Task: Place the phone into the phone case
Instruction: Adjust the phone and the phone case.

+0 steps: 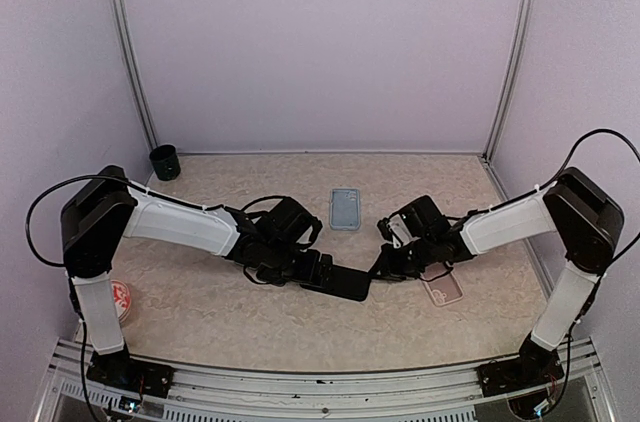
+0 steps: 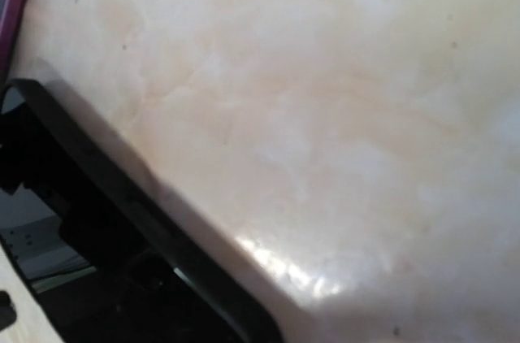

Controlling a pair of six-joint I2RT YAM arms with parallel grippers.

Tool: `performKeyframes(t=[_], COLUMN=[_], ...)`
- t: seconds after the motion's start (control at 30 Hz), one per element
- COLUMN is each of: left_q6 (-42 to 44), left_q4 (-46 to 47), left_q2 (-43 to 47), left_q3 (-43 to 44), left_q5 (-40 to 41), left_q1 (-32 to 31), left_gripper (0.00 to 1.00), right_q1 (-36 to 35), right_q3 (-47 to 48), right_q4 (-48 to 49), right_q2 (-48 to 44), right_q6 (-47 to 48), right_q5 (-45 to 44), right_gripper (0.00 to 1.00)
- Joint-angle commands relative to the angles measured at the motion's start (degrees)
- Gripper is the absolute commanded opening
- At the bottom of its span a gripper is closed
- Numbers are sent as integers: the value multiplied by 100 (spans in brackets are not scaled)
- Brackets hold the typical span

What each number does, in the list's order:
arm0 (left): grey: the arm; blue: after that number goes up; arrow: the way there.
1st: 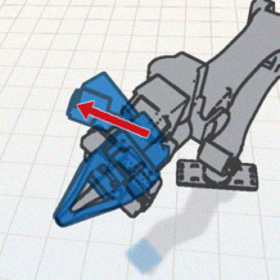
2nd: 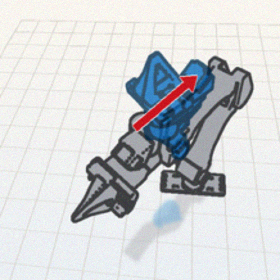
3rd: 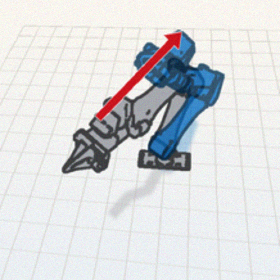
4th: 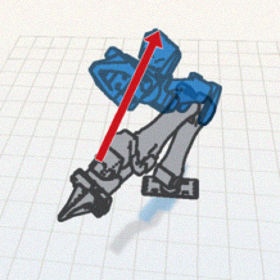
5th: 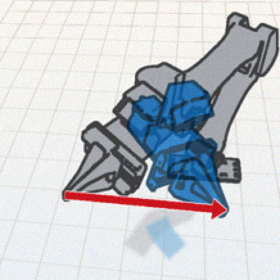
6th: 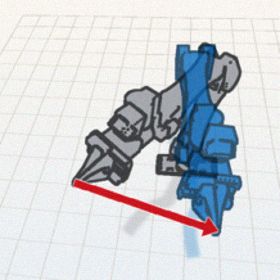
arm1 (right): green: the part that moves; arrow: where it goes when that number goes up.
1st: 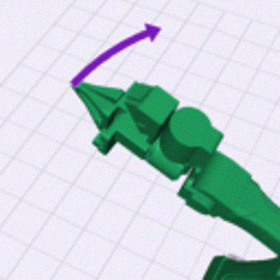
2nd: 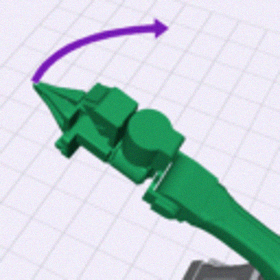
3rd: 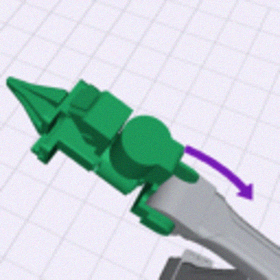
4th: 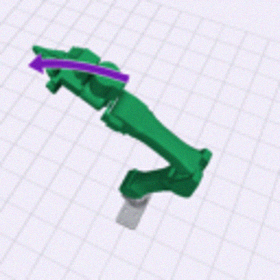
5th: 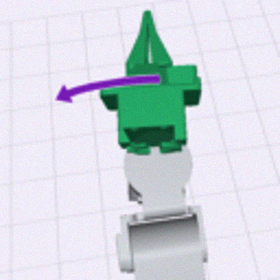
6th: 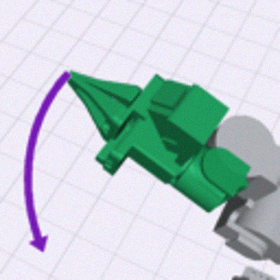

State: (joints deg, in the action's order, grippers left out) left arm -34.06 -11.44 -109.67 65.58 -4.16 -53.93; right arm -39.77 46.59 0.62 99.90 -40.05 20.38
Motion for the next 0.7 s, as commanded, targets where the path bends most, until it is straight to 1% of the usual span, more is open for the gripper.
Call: performKeyframes(t=[0.0, 0.17, 0.23, 0.33, 0.53, 0.6, 0.67], left_q6=[-30, -28, -30, -21, -13, -13, -13], left_q4=[-39, -44, -58, -60, -75, -80, -84], left_q2=[-27, -42, -37, -29, -45, -46, -46], left_q3=[-69, -46, -54, -71, -50, -38, -28], left_q5=[-198, -203, -197, -190, -197, -194, -199], left_q1=[-12, -18, -19, -8, -10, -6, -3], left_gripper=[88, 88, 88, 88, 88, 88, 88], right_q1=[-82, 149, 308, 528, 725, 766, 769], right_q3=[-319, -552, -754, -1058, -1183, -1164, -1025], right_q4=[577, 924, 1315, 1828, 2245, 2183, 1735], right_q2=[37, -111, -191, -298, -428, -470, -551], right_q6=[65, -18, -162, -424, -656, -664, -460], right_q5=[483, 918, 1335, 1713, 2178, 2190, 1907], right_gripper=[0, 0, 0, 0, 0, 0, 8])
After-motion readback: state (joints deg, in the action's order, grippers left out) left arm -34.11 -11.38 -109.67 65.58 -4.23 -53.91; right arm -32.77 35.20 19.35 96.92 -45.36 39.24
